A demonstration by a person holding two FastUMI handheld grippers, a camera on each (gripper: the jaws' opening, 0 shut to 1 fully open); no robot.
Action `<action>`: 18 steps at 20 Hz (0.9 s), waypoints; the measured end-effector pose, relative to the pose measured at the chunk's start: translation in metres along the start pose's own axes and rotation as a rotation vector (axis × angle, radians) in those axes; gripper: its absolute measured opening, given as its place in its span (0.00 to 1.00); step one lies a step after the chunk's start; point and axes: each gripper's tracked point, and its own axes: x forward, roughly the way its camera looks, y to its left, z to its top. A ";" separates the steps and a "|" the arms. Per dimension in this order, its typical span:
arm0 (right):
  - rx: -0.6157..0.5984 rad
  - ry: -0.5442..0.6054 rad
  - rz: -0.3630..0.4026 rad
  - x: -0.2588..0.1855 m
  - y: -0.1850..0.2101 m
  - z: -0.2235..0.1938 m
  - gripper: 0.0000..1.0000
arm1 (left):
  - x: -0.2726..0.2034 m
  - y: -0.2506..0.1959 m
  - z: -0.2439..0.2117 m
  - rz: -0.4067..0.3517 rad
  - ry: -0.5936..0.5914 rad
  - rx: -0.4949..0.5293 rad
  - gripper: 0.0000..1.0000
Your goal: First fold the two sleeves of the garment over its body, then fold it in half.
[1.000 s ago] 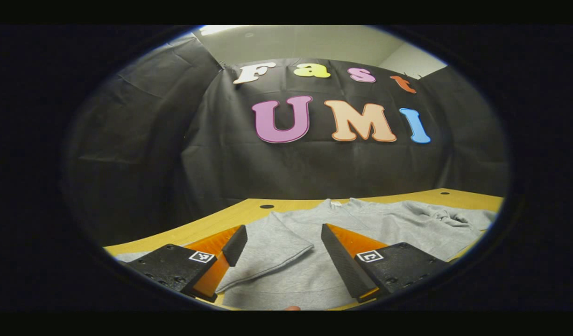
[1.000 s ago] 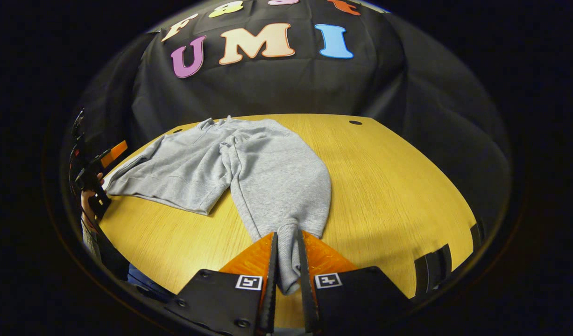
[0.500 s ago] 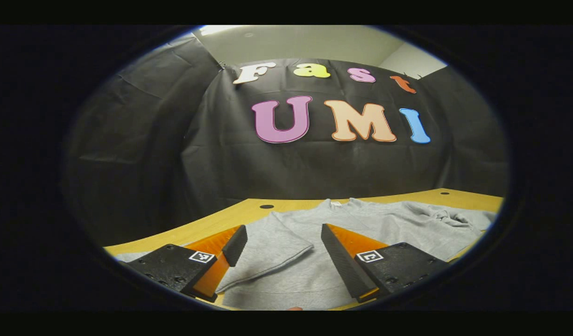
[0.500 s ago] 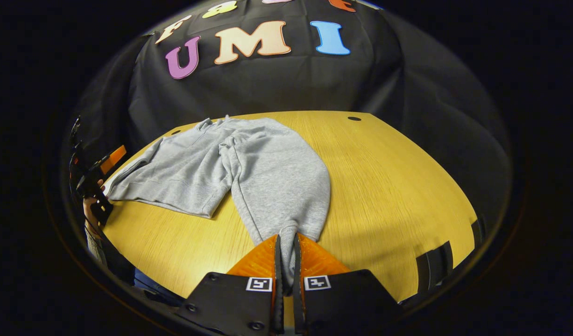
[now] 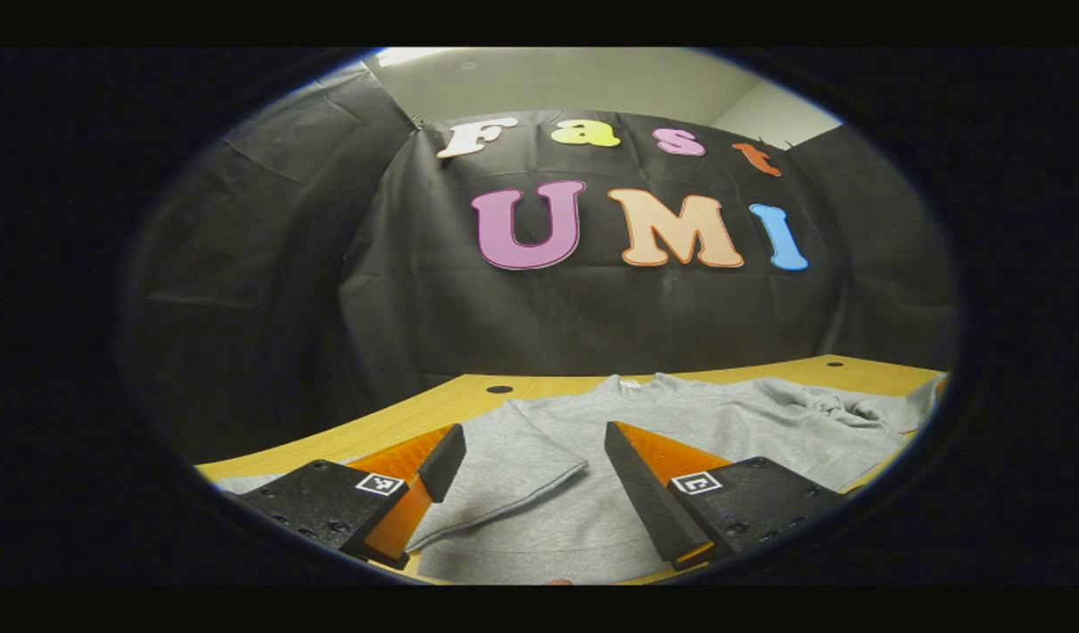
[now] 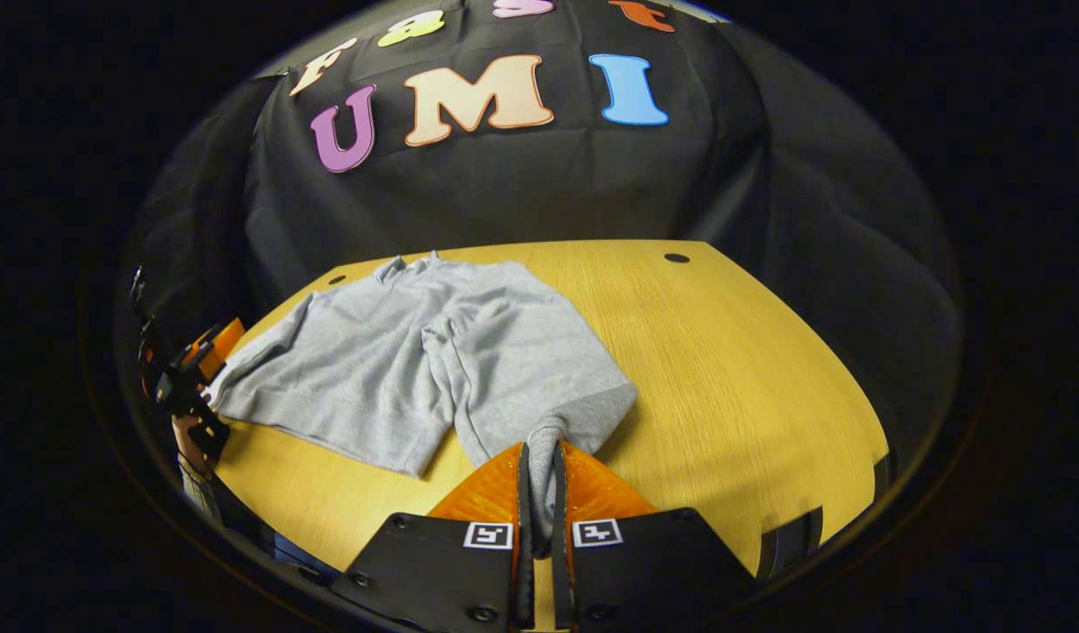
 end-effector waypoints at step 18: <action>-0.261 -0.221 0.419 0.089 0.265 0.200 0.10 | -0.001 0.000 0.000 -0.008 0.001 0.001 0.94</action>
